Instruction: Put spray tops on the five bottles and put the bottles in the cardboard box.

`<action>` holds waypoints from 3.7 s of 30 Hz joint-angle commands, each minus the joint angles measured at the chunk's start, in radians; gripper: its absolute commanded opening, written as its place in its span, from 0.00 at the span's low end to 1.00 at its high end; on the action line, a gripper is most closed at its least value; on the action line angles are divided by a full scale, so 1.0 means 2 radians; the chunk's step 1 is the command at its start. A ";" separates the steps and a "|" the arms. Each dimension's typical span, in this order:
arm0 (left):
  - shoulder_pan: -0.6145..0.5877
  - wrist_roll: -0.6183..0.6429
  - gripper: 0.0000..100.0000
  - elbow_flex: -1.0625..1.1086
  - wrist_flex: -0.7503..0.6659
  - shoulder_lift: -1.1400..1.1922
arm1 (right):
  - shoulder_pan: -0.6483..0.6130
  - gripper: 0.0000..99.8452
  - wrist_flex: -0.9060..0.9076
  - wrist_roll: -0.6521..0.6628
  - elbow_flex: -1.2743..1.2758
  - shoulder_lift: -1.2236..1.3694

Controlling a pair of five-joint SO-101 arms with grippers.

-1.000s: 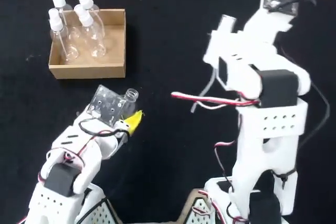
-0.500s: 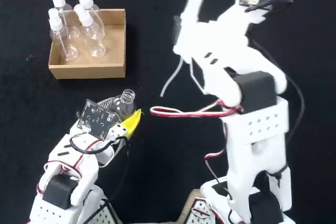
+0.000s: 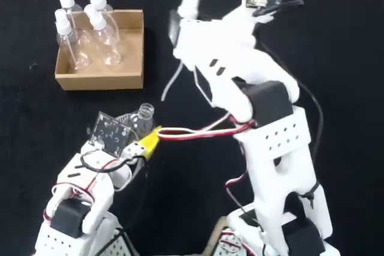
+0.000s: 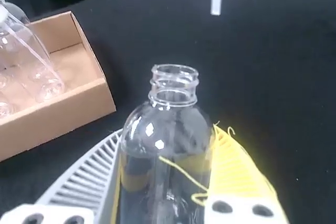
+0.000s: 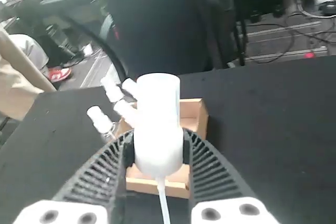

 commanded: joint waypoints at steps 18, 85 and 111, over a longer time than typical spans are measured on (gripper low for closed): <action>0.005 0.018 0.09 -0.003 -0.023 -0.002 | -0.039 0.03 -0.042 -0.029 0.059 -0.019; 0.001 0.019 0.09 -0.003 -0.023 -0.002 | -0.094 0.03 -0.099 -0.025 0.368 -0.210; 0.001 0.019 0.09 -0.006 -0.023 -0.002 | -0.164 0.13 -0.169 0.056 0.467 -0.255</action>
